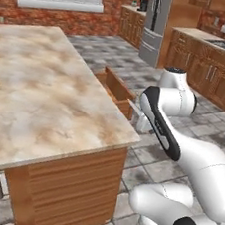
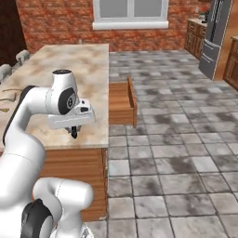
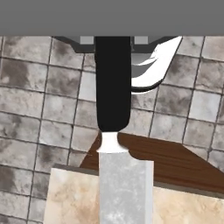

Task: Pick up the metallic utensils from the counter and place them in the open drawer. Make sure not to pick up any wooden utensils.

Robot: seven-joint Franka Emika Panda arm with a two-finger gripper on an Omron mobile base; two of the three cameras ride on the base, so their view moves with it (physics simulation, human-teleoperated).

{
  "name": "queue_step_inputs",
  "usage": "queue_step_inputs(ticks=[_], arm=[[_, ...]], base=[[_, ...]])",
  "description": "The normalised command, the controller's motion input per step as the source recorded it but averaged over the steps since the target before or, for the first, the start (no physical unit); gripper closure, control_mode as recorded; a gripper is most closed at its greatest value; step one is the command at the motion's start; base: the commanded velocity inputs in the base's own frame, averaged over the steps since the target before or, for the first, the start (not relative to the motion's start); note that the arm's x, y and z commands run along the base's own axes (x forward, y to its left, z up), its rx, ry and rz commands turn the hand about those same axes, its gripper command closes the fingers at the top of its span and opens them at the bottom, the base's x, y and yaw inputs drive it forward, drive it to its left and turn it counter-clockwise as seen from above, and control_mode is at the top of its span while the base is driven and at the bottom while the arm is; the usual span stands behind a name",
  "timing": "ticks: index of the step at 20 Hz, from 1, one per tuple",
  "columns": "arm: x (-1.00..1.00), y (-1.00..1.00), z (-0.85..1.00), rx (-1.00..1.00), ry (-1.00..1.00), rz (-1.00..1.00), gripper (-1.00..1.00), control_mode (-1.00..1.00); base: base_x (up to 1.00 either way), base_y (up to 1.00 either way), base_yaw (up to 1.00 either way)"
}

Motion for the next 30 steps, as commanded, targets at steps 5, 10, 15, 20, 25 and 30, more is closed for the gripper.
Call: queue_step_inputs(ticks=[5, 10, 15, 20, 25, 30], arm=[[0.0, 0.0, 0.0, 0.0, 0.0, 0.0, 1.0, 1.0], [0.0, 0.0, 0.0, 0.0, 0.0, 0.0, 1.0, 1.0], [0.0, 0.0, 0.0, 0.0, 0.0, 0.0, 1.0, 1.0], [0.0, 0.0, 0.0, 0.0, 0.0, 0.0, 1.0, 1.0], [0.0, 0.0, 0.0, 0.0, 0.0, 0.0, 1.0, 1.0], [0.0, 0.0, 0.0, 0.0, 0.0, 0.0, 1.0, 1.0]], base=[[0.3, -1.0, 0.27], [0.42, -1.0, 0.34], [0.59, -1.0, 0.38], [0.75, -1.0, 0.47], [0.89, -0.9, 0.49], [0.94, -0.61, 0.35]])
